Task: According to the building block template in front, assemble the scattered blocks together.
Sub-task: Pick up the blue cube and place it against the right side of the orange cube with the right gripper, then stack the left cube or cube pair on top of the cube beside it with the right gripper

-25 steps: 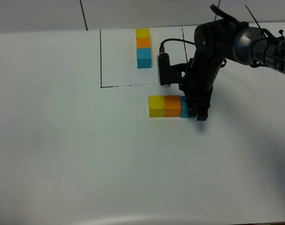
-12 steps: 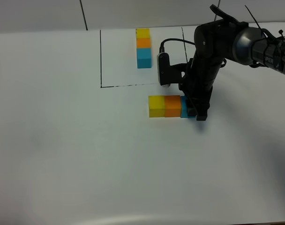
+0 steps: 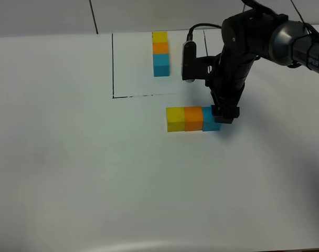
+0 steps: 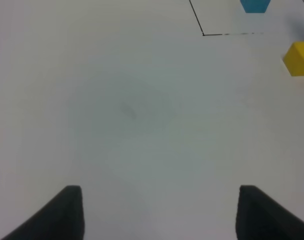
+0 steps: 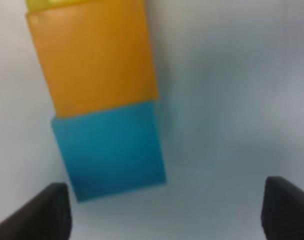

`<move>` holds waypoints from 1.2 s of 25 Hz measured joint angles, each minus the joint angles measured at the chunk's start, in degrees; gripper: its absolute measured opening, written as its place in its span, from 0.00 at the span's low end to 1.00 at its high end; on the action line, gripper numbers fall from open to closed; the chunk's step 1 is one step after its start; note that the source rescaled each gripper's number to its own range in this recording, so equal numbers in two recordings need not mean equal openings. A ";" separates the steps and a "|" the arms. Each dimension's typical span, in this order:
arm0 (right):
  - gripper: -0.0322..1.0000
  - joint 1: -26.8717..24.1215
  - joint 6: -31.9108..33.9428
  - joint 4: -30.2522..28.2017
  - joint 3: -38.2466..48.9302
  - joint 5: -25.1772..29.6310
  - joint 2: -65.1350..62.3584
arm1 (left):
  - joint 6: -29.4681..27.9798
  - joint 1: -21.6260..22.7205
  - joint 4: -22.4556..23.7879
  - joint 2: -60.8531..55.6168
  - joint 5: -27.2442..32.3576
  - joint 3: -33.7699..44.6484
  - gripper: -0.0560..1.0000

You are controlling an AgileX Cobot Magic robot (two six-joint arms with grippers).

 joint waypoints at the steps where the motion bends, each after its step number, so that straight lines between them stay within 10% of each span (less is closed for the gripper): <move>1: 0.60 -0.20 1.22 -0.25 0.23 0.63 -0.66 | 0.00 0.00 0.00 0.00 0.00 0.00 0.42; 19: 0.61 -19.47 39.73 0.51 34.81 -15.27 -35.87 | 0.00 0.00 0.00 0.00 0.00 0.00 0.42; 30: 0.61 -13.94 32.62 2.98 38.78 -20.36 -43.54 | 0.00 0.00 0.00 0.00 0.00 0.00 0.42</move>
